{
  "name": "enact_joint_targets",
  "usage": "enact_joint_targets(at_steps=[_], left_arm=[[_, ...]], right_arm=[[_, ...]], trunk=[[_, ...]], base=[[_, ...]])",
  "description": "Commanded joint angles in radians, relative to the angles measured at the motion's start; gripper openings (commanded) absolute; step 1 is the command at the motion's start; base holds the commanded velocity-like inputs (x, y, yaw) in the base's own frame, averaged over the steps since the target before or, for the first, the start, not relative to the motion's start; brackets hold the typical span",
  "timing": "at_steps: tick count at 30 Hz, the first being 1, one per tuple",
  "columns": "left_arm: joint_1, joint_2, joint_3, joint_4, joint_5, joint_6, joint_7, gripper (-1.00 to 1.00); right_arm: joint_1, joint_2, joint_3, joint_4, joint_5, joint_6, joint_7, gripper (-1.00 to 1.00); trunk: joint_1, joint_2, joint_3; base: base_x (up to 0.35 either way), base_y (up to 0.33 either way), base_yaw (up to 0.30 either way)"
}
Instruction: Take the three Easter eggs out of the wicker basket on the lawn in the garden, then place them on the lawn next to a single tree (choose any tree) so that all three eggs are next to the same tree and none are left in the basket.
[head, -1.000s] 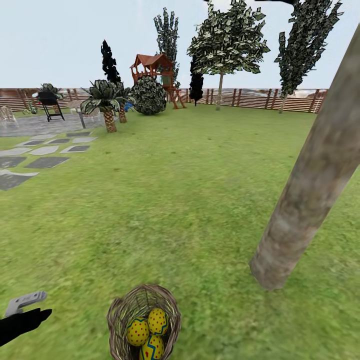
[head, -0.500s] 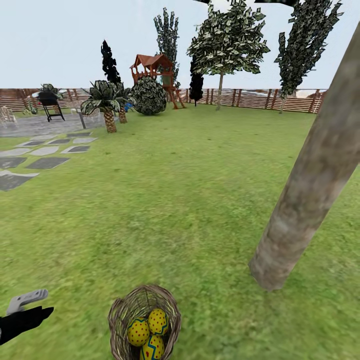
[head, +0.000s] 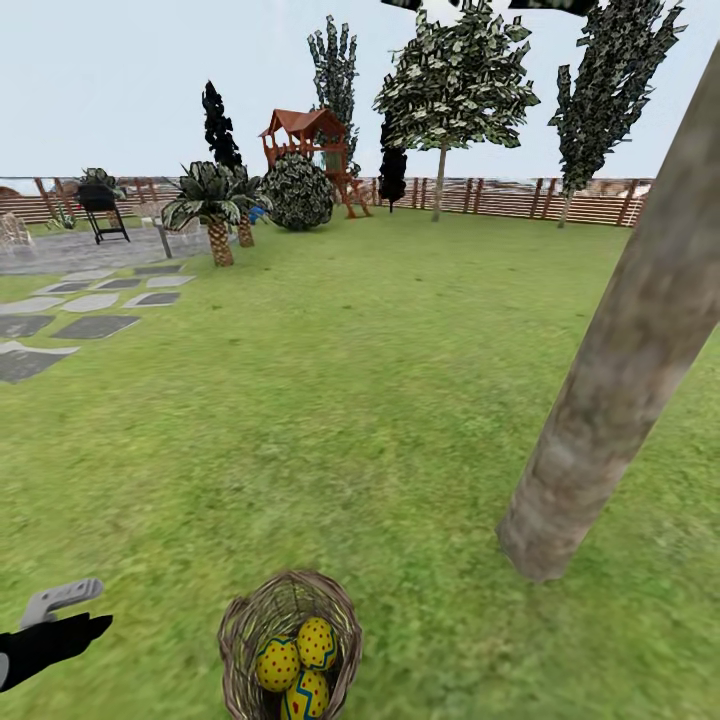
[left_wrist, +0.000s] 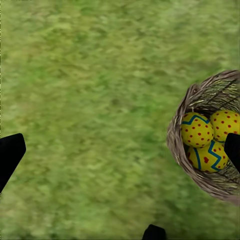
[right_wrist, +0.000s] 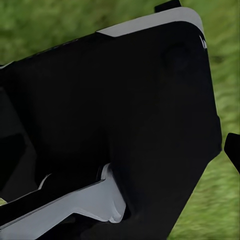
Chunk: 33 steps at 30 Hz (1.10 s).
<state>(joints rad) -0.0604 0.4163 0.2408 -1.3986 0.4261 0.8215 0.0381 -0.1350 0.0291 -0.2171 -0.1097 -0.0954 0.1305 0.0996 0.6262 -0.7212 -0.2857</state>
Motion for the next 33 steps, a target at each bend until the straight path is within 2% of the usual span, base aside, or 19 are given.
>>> enact_joint_targets(at_steps=[1,22,33], left_arm=[[0.000,0.002,0.001,-0.001,0.008,0.005,0.003,1.00],[-0.001,-0.003,-0.026,-0.001,0.007,-0.005,0.010,1.00],[-0.001,-0.004,-0.055,-0.002,0.007,-0.005,0.014,1.00]], right_arm=[[0.000,0.000,-0.001,-0.002,-0.010,0.006,0.002,1.00],[0.000,0.000,-0.001,-0.002,-0.010,0.006,0.002,1.00],[0.000,0.000,-0.001,-0.002,-0.010,0.006,0.002,1.00]], trunk=[[-0.004,0.006,0.002],[-0.004,0.006,0.002],[-0.004,0.006,0.002]], base=[[0.000,0.000,0.000],[0.000,-0.010,0.000],[0.000,-0.063,0.000]])
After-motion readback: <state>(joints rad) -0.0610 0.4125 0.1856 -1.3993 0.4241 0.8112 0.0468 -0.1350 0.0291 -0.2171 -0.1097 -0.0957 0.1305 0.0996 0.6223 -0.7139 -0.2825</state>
